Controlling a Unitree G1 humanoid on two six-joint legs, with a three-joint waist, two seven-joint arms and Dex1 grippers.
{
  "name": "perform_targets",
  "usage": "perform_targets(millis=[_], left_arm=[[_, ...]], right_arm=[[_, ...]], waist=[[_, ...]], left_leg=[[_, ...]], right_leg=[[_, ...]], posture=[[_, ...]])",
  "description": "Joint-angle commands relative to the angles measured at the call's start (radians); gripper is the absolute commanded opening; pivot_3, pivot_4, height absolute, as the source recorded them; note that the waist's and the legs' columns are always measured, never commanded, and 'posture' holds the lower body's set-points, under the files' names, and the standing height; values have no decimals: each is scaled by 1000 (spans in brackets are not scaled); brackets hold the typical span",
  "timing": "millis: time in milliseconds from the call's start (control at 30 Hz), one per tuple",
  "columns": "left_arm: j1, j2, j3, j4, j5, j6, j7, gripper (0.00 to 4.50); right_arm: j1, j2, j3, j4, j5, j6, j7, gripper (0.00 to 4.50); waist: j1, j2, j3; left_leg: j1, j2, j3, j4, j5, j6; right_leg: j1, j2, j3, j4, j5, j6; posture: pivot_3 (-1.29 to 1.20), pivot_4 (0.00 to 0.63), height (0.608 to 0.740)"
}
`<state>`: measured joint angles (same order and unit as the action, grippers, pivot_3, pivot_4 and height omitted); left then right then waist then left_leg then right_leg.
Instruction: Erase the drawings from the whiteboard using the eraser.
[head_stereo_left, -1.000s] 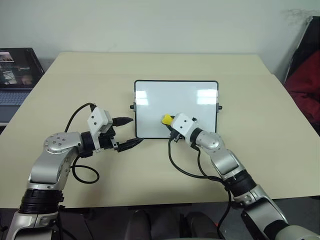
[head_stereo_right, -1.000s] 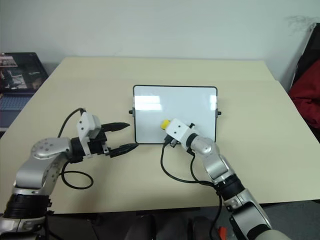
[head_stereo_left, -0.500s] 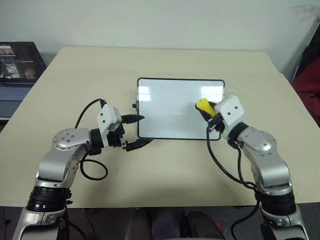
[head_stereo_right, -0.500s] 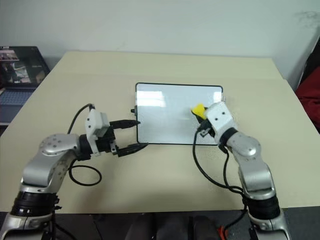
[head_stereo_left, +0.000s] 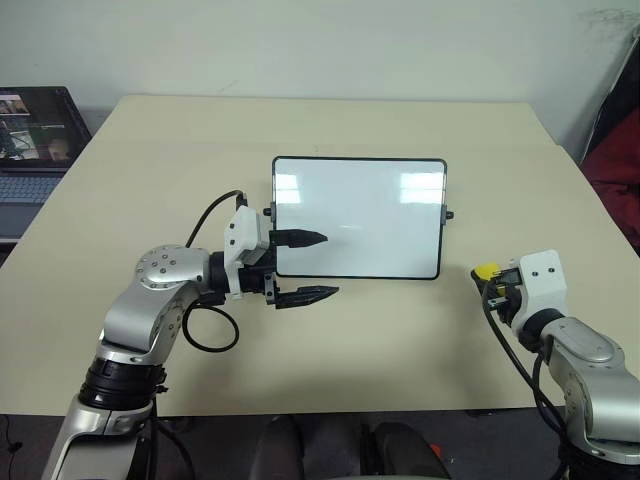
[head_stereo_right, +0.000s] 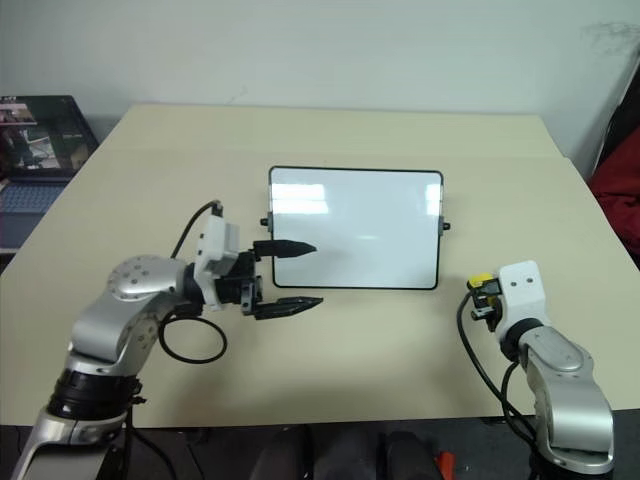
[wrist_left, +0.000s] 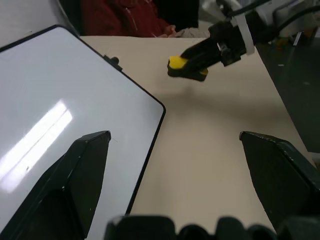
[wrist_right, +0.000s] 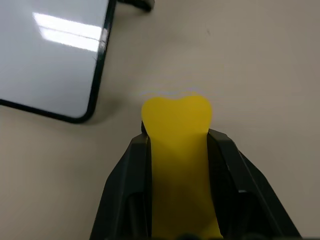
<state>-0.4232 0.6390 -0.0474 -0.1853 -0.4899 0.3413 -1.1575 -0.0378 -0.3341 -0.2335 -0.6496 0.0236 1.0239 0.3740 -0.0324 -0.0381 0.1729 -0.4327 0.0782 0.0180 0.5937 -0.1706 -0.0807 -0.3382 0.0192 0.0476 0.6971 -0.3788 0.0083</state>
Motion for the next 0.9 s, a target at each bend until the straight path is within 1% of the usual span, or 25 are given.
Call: perform_targets(millis=[33, 133, 333, 600, 667, 700, 733, 867, 900], left_arm=[[-26, -17, -19, -5, -1, -24, -18, 4500], [-29, -31, -36, -11, -5, -26, -31, 4500], [-36, -43, -45, -15, -10, -34, -54, 4500], [-37, -44, -54, -8, -1, -48, -72, 4500], [-35, -44, -53, -3, 1, -48, -73, 4500], [-33, -44, -52, -1, 1, -48, -73, 4500], [-30, -43, -50, 2, 3, -49, -74, 4500], [-14, -42, -39, 7, 7, -47, -59, 4500], [-12, -46, -23, 15, 7, -42, -33, 4500]], right_arm=[[-41, 14, -36, 30, 24, 7, -38, 1143], [-56, 33, -70, 67, 46, 24, -59, 1143], [-57, 27, -88, 93, 76, 26, -79, 1143], [-101, 33, -144, 163, 106, 6, -132, 1143], [-109, 35, -157, 176, 120, 16, -135, 1862], [-112, 36, -162, 180, 129, 23, -135, 2162], [-115, 37, -166, 186, 137, 26, -137, 2356], [-133, 57, -189, 190, 178, 41, -149, 3753], [-138, 60, -190, 178, 185, 46, -155, 4093]], waist=[[0, 0, 0], [2, 0, 0], [2, 0, 0], [2, 1, 0], [2, 1, 0], [2, 1, 0], [2, 1, 0], [2, 1, 0], [2, 1, 0]], left_leg=[[0, 0, 0, 0, 0, 0], [0, 0, -1, 0, 0, 0], [0, 0, 0, 0, 0, 0], [0, 0, 0, 0, 0, 0], [0, 0, 0, 0, 0, 0], [0, 0, 0, 0, 0, 0], [0, 0, 0, 0, 0, 0], [0, 0, 0, 0, 0, 0], [0, 0, 0, 0, 0, 0]], right_leg=[[0, 0, 0, 0, 0, 0], [0, 1, 0, 0, 0, 0], [0, 1, 0, 0, 0, 0], [0, 1, 0, 0, 0, 0], [0, 1, 0, 0, 0, 0], [0, 1, 0, 0, 0, 0], [0, 1, 0, 0, 0, 0], [0, 1, 0, 0, 0, 0], [0, 1, 0, 0, 0, 0]], posture=[[0, 150, 740], [0, 150, 740], [0, 150, 740], [0, 150, 740], [0, 150, 740], [0, 150, 740], [0, 150, 740], [0, 150, 740], [0, 150, 740]])
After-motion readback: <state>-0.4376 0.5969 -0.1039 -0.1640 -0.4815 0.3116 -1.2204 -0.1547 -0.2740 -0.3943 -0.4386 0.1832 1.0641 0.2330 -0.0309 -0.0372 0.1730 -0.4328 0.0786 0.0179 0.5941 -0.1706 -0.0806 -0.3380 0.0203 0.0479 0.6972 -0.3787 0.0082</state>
